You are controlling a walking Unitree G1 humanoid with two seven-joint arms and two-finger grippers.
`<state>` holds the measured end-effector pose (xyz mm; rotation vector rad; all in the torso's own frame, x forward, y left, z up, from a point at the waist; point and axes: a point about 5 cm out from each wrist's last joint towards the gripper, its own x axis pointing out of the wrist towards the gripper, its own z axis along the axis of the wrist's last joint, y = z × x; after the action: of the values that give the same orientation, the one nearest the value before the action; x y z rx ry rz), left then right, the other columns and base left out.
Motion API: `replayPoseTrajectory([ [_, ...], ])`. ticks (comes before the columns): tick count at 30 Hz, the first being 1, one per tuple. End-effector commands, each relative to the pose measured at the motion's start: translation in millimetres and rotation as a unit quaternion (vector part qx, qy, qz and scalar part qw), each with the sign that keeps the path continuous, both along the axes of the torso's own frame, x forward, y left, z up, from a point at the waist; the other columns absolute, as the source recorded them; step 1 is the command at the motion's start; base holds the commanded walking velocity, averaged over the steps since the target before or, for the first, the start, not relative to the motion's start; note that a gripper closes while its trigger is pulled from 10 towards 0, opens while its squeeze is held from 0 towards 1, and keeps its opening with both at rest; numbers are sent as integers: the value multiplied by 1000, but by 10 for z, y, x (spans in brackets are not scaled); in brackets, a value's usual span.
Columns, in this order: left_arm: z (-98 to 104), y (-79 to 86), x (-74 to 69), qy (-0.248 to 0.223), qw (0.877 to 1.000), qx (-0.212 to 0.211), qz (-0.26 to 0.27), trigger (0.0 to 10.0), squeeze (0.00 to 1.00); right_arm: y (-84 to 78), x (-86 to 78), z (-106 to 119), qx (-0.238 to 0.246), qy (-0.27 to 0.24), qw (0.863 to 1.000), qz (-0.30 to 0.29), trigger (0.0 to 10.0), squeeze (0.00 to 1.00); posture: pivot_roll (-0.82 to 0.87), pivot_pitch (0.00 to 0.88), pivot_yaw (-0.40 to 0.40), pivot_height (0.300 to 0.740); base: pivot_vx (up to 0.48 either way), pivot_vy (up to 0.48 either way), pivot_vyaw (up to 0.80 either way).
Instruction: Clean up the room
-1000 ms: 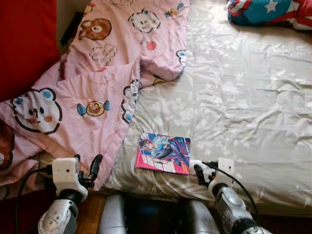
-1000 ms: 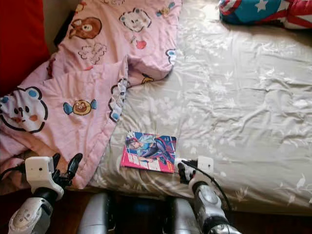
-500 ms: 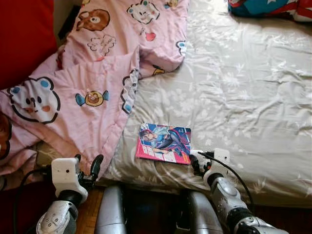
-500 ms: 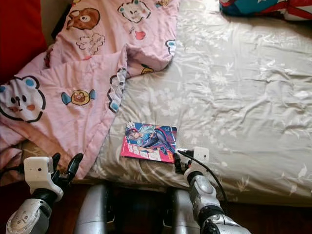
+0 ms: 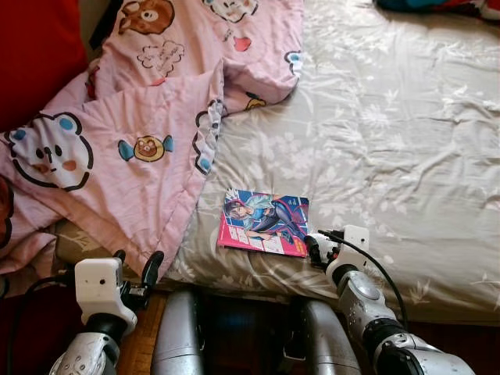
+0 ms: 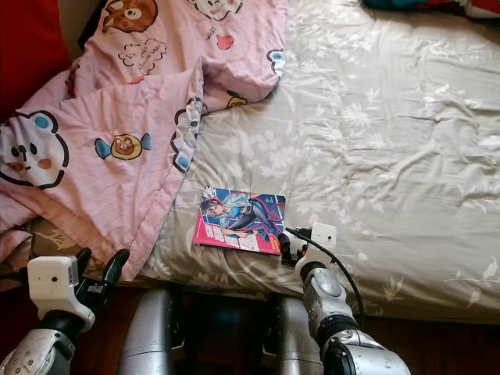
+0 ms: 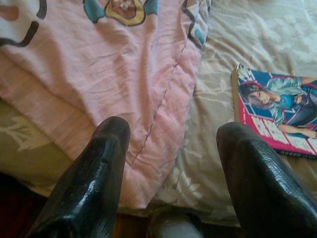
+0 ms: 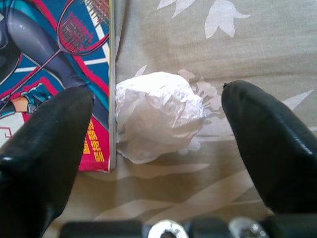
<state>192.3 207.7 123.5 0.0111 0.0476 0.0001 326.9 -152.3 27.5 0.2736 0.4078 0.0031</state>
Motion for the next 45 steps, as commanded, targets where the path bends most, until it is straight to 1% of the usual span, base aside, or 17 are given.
replayPoseTrajectory([
  [1,-6,-12,-72,13,1000,0,-1,10000,0,-50,-75,-98,8,26,1000,-15,0,0,202,415,-62,614,0,0,0],
  [11,13,-30,-126,20,1000,0,0,10000,0,-48,-70,-94,6,27,1000,-7,0,0,206,429,-63,614,0,0,0],
  [17,9,-22,-172,26,1000,1,3,10000,0,-54,-118,-147,3,35,999,-5,0,0,212,439,-60,614,0,0,0],
  [22,4,-19,-194,31,999,10,0,10000,0,-58,-139,-169,2,39,999,-4,0,0,209,438,-57,614,0,0,0],
  [34,-28,-45,-189,34,999,16,-5,10000,0,-90,-156,-181,-1,38,999,-3,0,0,206,430,-58,614,0,0,0],
  [45,-42,-12,-178,35,999,31,-1,10000,0,-98,-193,-216,-2,40,999,3,0,0,202,422,-58,614,0,0,0],
])
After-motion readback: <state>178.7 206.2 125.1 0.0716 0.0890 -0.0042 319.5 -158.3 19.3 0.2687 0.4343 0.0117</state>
